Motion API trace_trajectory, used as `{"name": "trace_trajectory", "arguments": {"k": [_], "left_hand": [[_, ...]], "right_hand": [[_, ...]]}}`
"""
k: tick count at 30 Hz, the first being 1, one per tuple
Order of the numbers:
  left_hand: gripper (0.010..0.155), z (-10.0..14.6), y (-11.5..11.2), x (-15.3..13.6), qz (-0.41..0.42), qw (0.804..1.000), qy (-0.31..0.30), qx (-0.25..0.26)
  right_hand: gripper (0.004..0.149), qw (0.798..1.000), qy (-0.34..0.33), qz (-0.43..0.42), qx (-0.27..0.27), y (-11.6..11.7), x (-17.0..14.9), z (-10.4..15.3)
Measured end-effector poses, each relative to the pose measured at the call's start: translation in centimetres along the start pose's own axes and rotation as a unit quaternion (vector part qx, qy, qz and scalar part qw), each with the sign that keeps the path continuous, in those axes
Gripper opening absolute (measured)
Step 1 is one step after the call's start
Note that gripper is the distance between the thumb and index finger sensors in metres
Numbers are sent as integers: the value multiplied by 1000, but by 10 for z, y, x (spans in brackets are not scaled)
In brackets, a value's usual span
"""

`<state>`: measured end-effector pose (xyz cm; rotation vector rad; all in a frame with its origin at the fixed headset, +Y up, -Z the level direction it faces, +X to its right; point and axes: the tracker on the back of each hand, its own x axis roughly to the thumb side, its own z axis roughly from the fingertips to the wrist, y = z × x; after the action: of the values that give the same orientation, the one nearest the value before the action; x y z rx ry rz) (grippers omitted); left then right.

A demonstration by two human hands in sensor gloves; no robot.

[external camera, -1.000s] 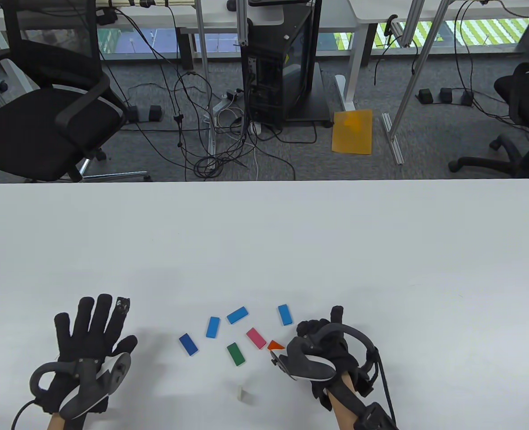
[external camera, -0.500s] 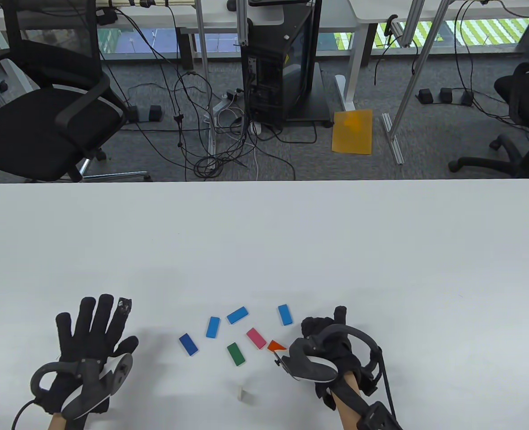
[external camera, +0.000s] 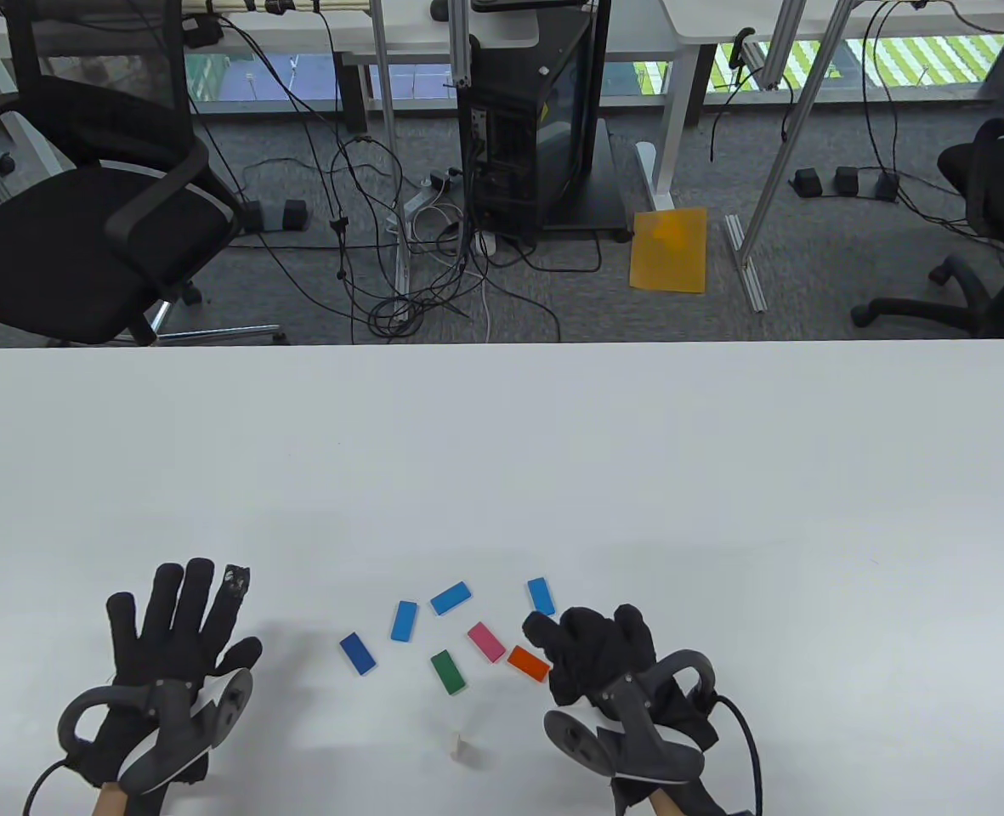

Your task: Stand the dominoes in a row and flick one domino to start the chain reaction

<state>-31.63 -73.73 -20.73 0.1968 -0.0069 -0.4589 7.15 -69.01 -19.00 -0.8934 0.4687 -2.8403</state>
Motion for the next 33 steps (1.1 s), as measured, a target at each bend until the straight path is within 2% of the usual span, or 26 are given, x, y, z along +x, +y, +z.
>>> {"name": "trace_trajectory", "arguments": {"k": [3,10,11,13,16,26,33], "left_hand": [[74,0,0,-1,-1,1000,2,-1],[74,0,-1,-2,0,1000,4,2],[74,0,-2,-2,0,1000,3,2],[74,0,-2,-1,-1,1000,2,1],[74,0,-1,-1,-5,1000,1,-2],[74,0,-2,0,-8,1000,0,-3],[75,0,-2,0,-11,1000,1,-4]], "right_hand": [[50,1000,-29,-7,-9,0,17,-1],[51,995,-93,4,36,6,46,-3],[54,994,-100,6,41,7,50,-3],[70,993,-111,8,49,9,57,-4],[81,991,-121,12,62,16,66,-5],[85,983,-143,32,109,37,81,-8],[86,981,-147,41,116,42,83,-9]]}}
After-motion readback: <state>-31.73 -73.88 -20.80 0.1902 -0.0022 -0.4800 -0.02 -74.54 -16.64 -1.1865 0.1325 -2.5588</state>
